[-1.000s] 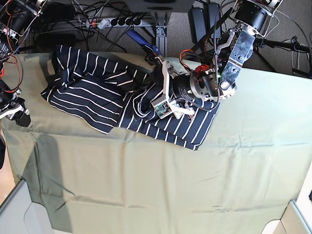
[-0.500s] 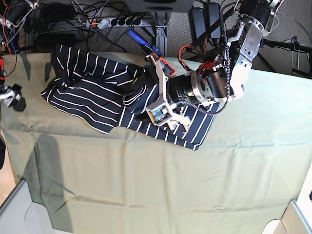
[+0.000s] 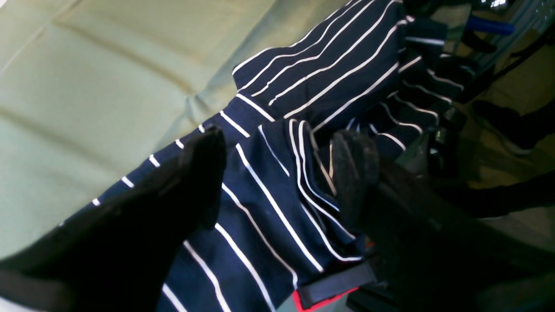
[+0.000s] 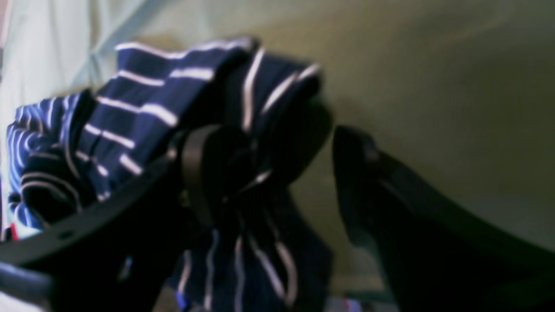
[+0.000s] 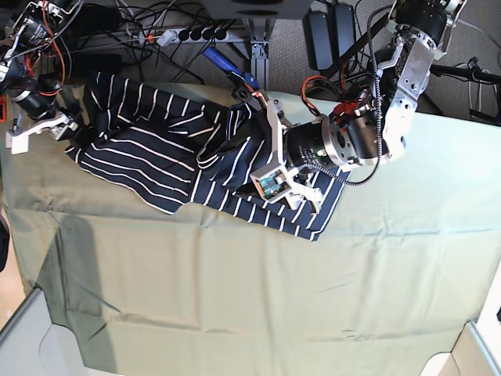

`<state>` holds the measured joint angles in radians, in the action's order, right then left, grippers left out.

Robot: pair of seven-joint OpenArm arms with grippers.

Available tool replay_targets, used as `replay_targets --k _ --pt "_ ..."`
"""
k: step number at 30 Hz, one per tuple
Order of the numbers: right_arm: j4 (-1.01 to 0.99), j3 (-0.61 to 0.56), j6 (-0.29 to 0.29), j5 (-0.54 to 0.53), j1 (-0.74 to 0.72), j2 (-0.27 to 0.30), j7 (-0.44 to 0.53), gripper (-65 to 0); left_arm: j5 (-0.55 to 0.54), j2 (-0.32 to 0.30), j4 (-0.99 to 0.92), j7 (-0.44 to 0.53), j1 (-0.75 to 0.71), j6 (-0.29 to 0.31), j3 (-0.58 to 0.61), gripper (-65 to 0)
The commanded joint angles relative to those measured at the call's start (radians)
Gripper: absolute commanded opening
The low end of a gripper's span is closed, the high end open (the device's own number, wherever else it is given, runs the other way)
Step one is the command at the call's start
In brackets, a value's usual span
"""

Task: Fold the T-shirt properly
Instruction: 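Lay the held end over the shirt's middle with the left gripper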

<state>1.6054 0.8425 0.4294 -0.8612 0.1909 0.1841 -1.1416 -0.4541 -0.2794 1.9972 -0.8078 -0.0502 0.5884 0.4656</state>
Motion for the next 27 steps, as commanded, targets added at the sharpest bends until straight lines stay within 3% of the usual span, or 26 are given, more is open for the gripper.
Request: replay_targets --k 1,11,27 --pt "0.018 -0.002 0.054 -0.022 -0.005 0.009 0.016 -27.0 -0.013 0.005 0.019 0.022 0.011 -0.001 -0.002 -23.9" --pt "0.018 -0.04 0.055 -0.03 -0.019 -0.057 0.019 -27.0 -0.013 -0.003 0.019 0.021 0.011 -0.001 -0.002 -23.9" --pt "0.02 -0.053 0.062 -0.067 -0.016 -0.049 0.0 -27.7 -0.016 -0.017 0.018 0.026 0.011 -0.001 -0.002 -23.9"
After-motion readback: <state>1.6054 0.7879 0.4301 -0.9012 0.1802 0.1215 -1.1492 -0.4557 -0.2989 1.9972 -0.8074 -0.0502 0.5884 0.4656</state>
